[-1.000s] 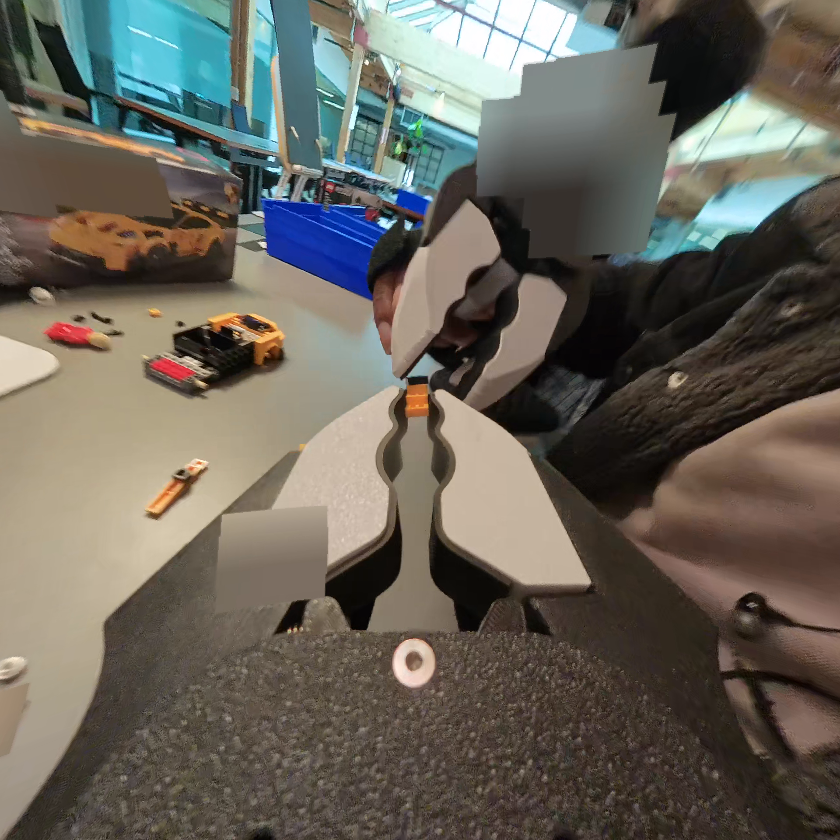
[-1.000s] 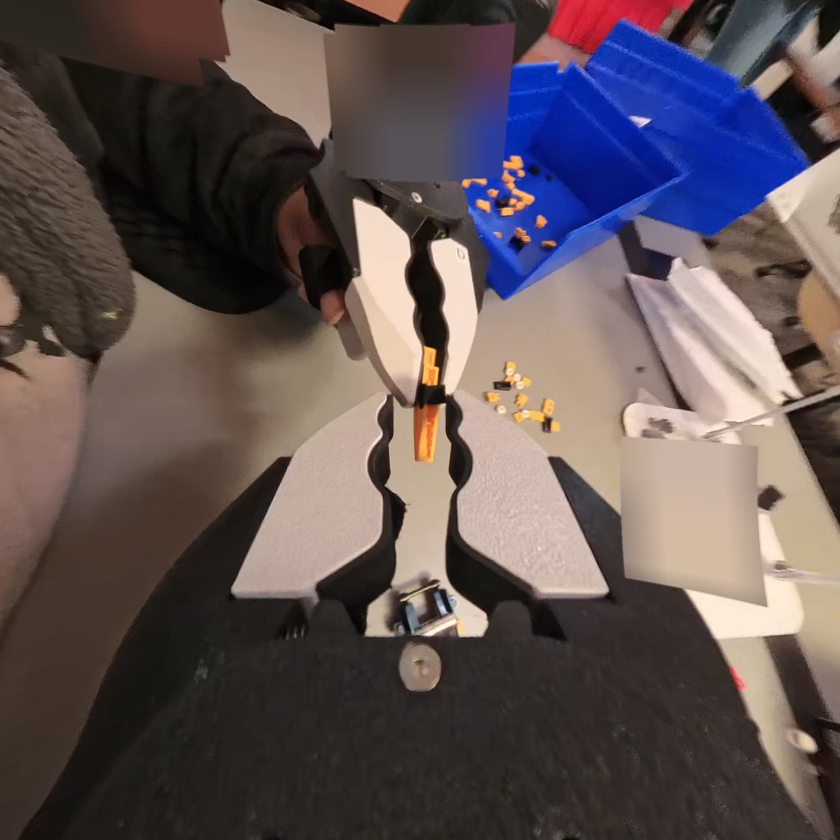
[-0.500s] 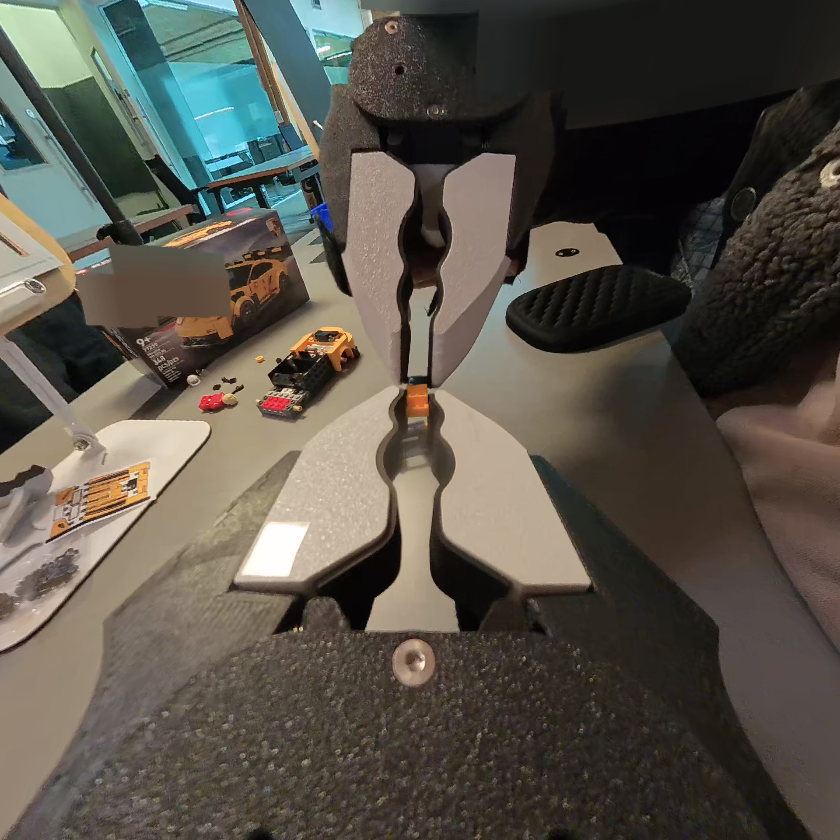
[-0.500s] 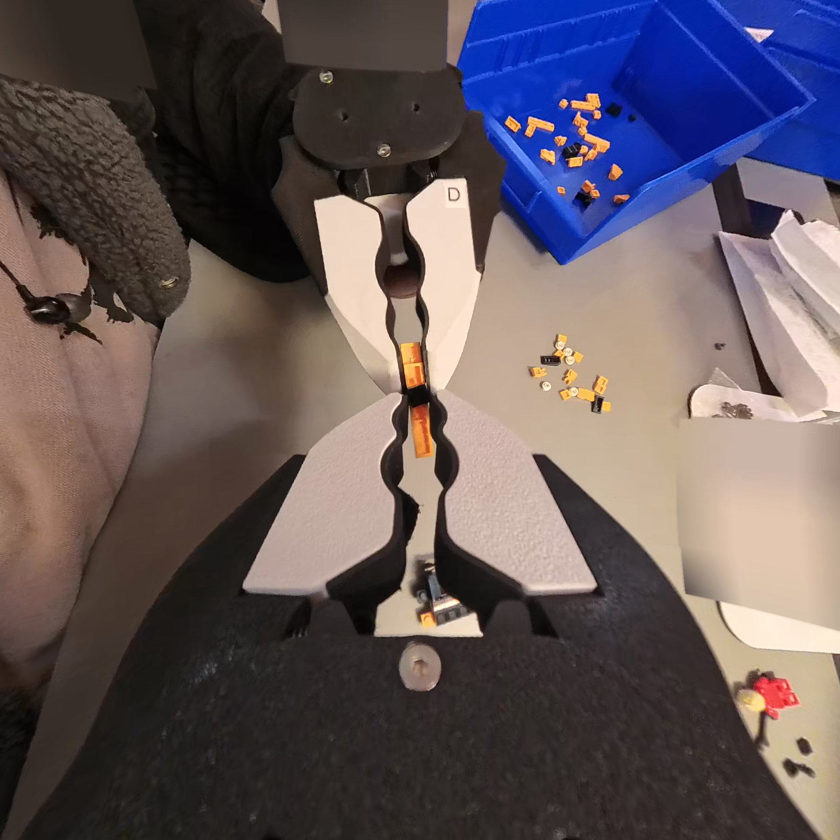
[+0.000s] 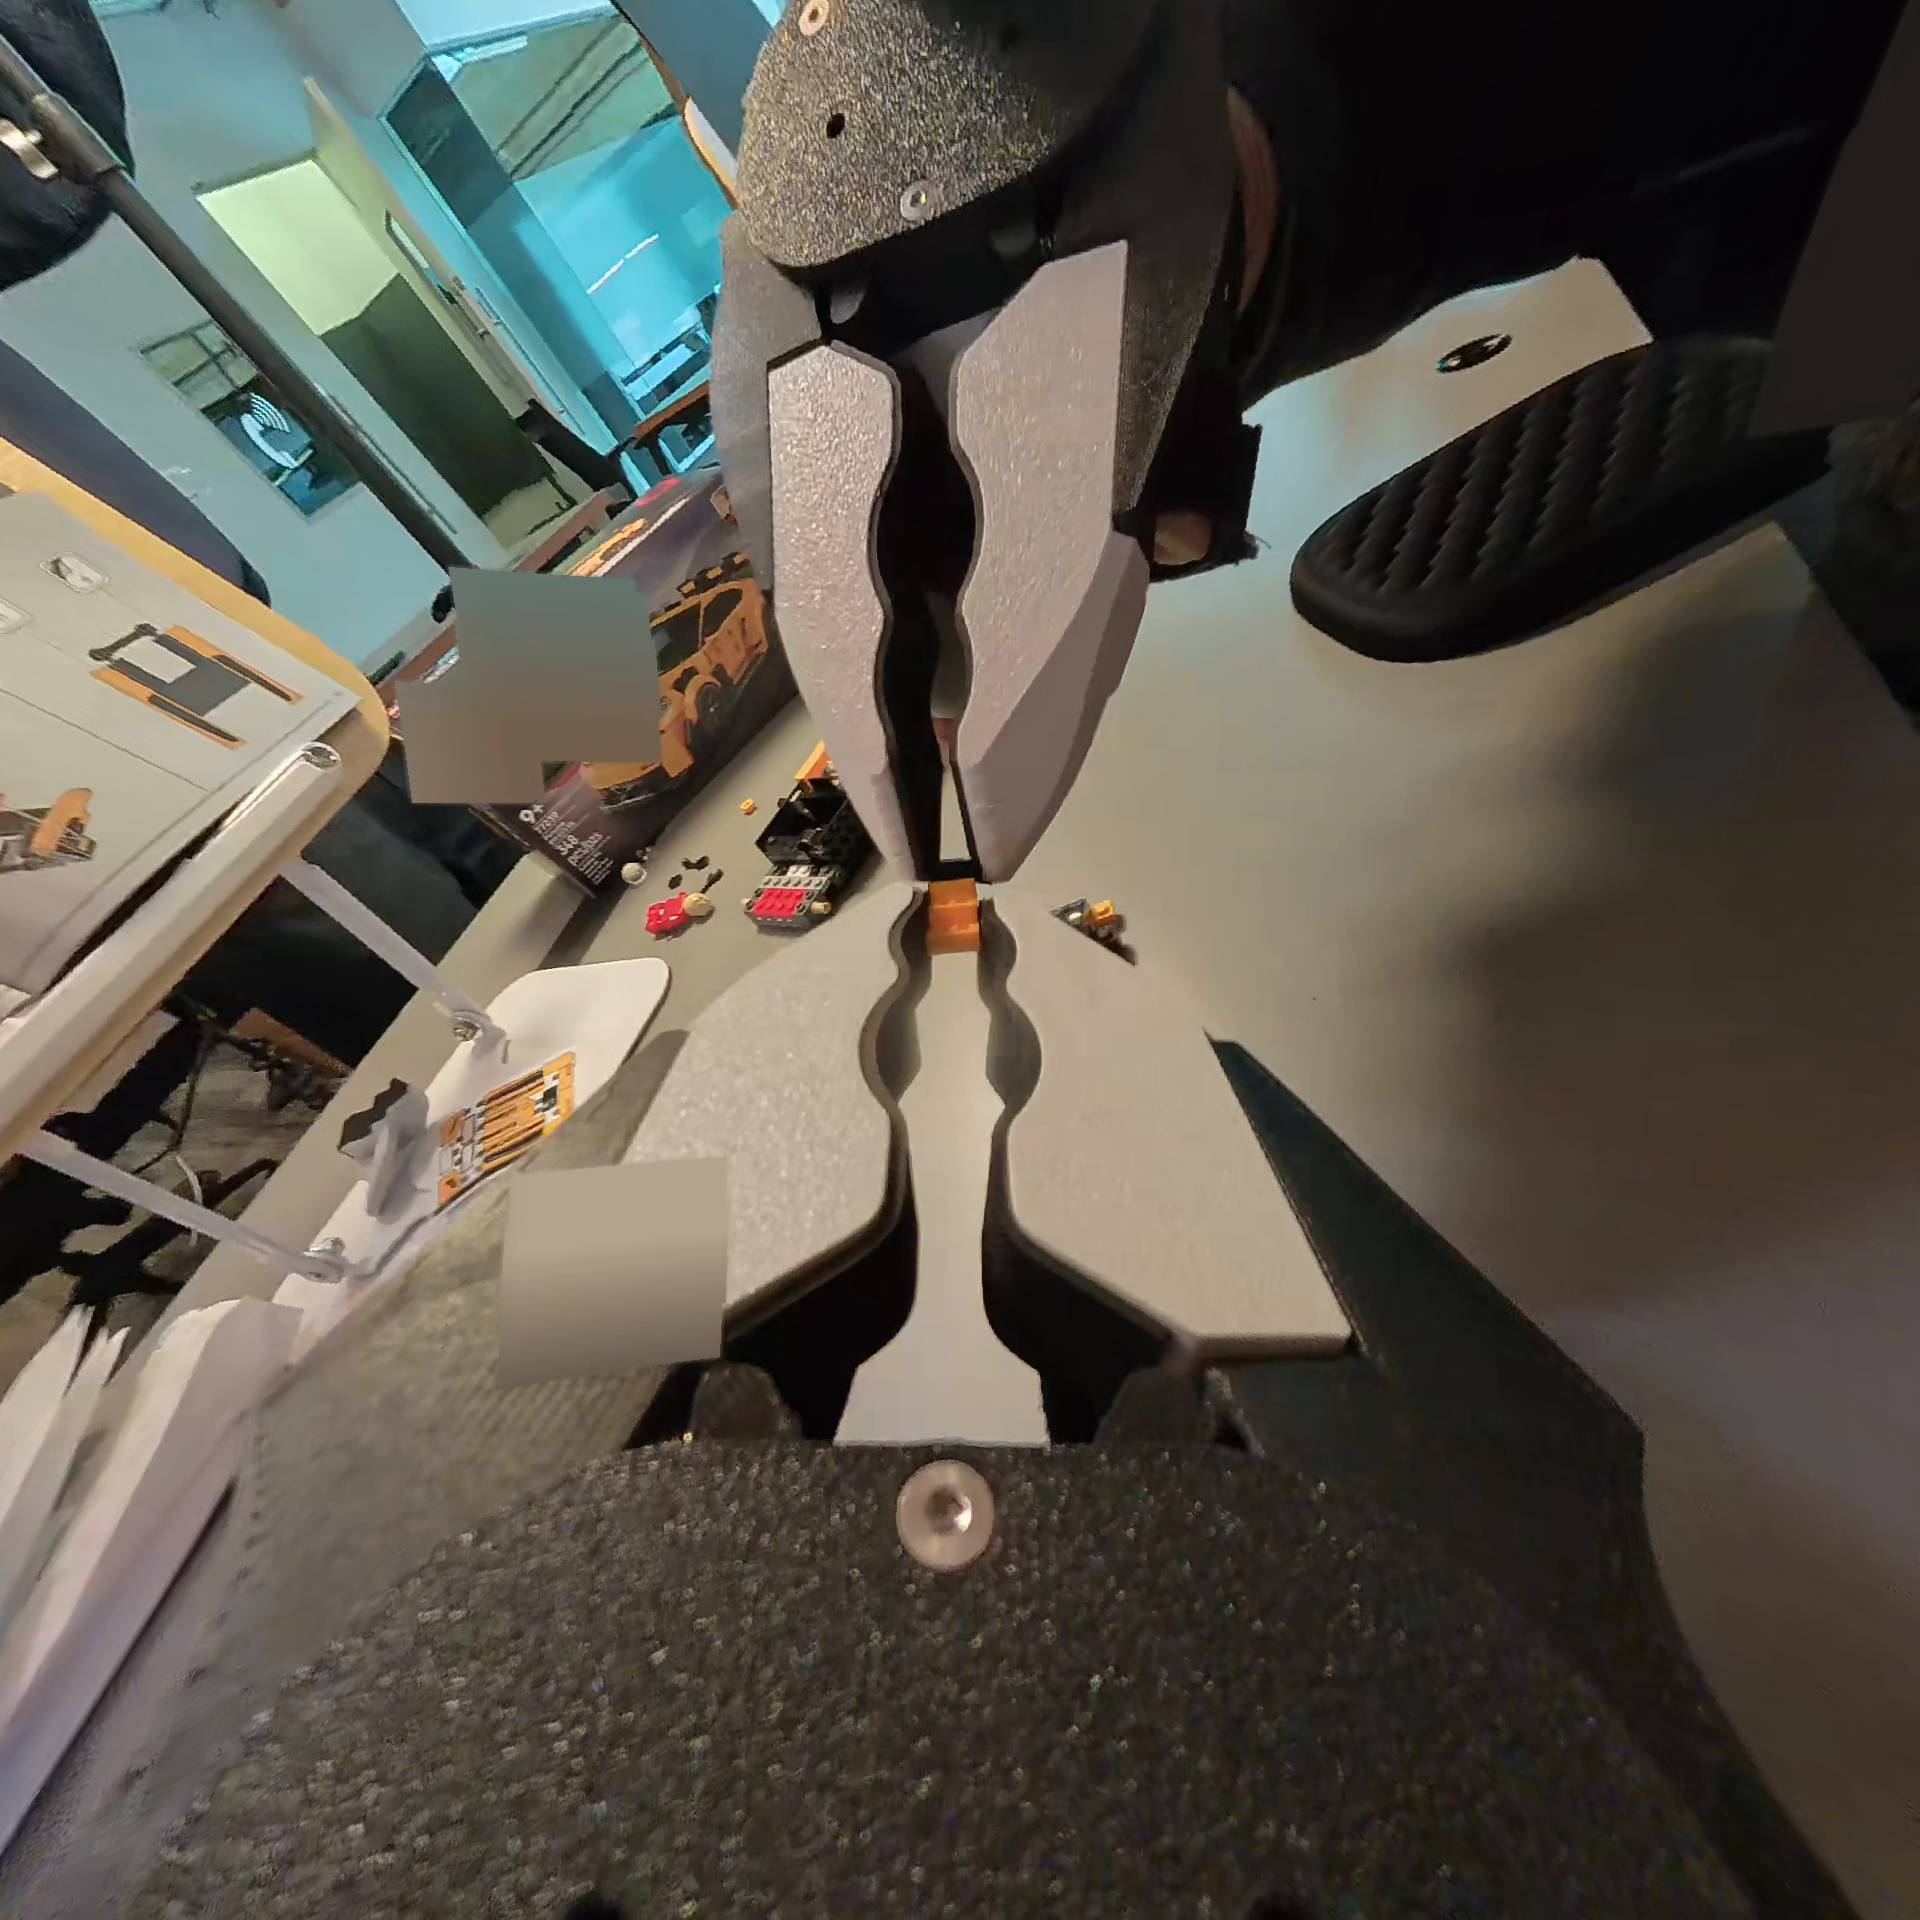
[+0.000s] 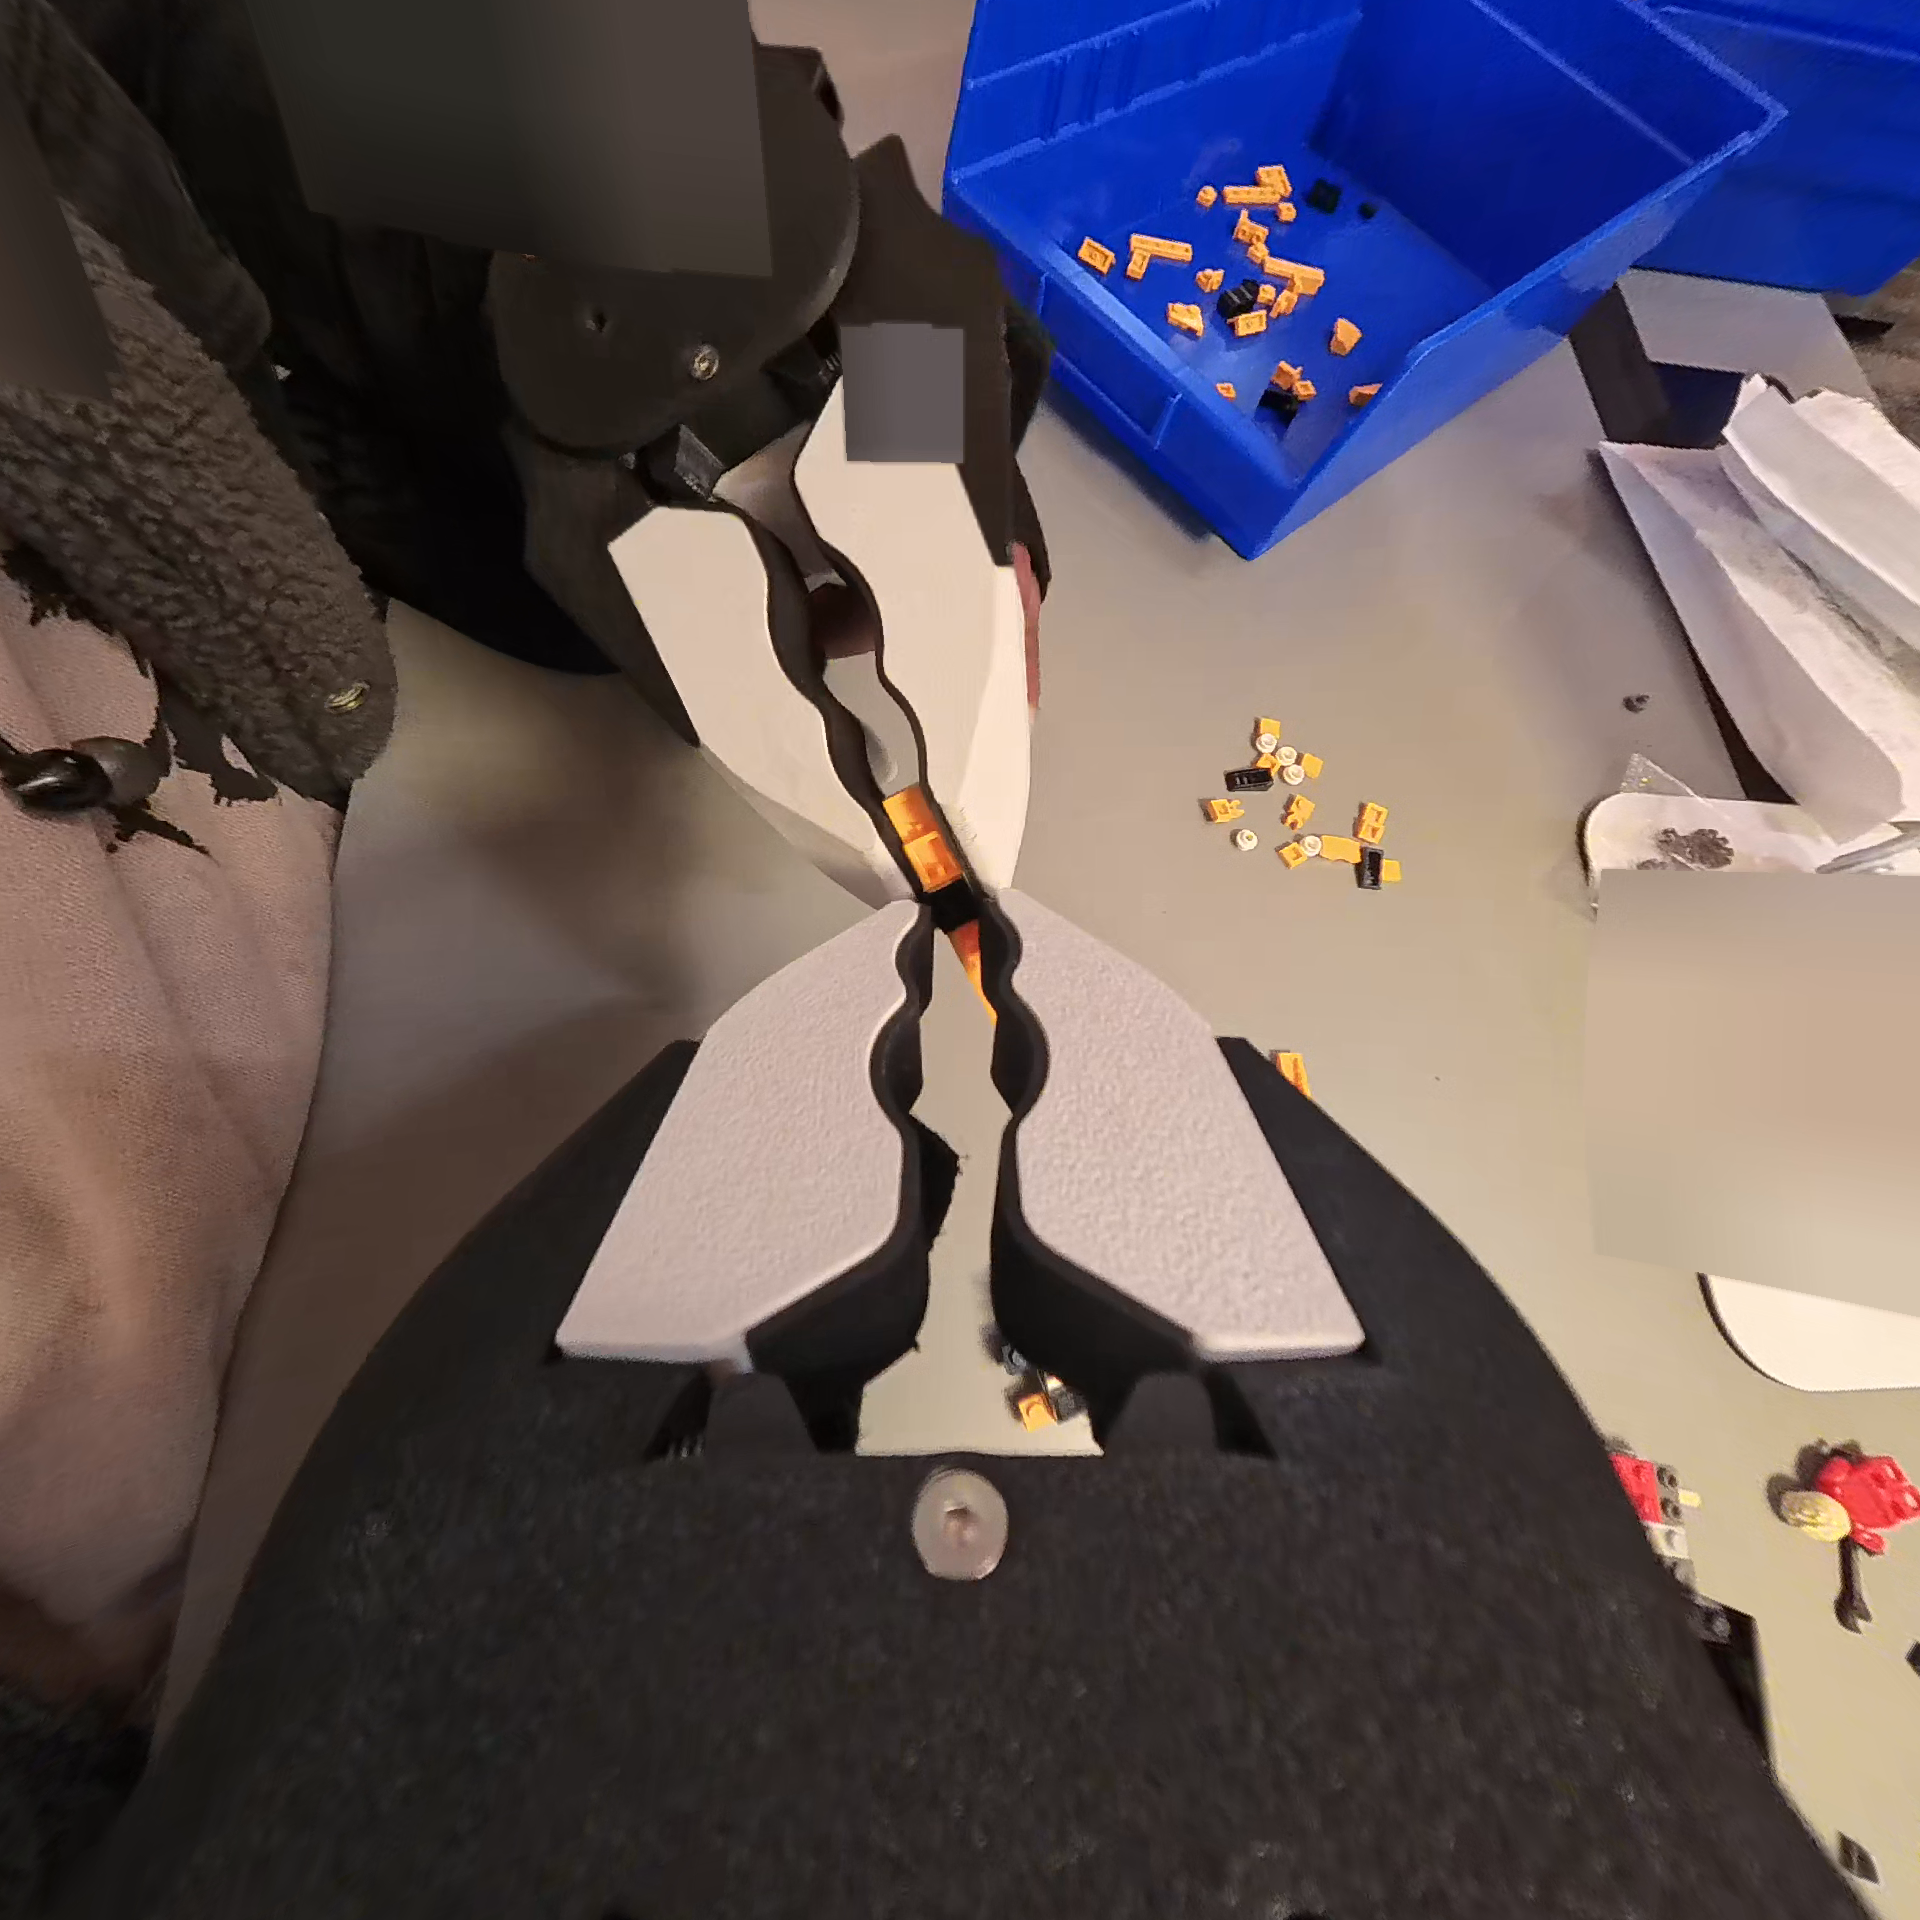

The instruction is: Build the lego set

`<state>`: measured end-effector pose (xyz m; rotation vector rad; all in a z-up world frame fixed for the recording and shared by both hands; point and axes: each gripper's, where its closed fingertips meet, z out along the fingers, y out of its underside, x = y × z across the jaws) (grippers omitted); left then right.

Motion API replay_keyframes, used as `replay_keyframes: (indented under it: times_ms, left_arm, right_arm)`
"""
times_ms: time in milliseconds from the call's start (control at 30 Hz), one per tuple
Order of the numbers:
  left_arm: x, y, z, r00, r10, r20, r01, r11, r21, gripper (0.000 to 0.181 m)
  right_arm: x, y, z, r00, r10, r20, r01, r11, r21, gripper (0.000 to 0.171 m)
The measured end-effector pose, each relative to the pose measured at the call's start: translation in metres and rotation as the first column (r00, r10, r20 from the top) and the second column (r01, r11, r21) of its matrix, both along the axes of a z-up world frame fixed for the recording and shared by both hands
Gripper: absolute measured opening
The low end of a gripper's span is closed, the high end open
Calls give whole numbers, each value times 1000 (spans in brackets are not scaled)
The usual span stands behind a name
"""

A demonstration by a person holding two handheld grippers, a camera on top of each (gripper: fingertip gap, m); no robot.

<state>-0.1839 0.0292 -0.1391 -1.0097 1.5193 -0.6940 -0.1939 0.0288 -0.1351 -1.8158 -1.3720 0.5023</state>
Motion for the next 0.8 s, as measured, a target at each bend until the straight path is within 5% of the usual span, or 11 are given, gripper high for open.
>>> replay_keyframes:
  times_ms: [533, 800]
  left_arm:
    - [0, 0, -3, 1000, 6, -16, -5, 999, 46, 8]
    - [0, 1, -3, 999, -44, 13, 45, 988, -147, 8]
  right_arm:
    - [0, 0, -4, 1000, 0, 18, 0, 1000, 15, 8]
    - [1, 2, -1, 1000, 11, 4, -12, 999, 47, 15]
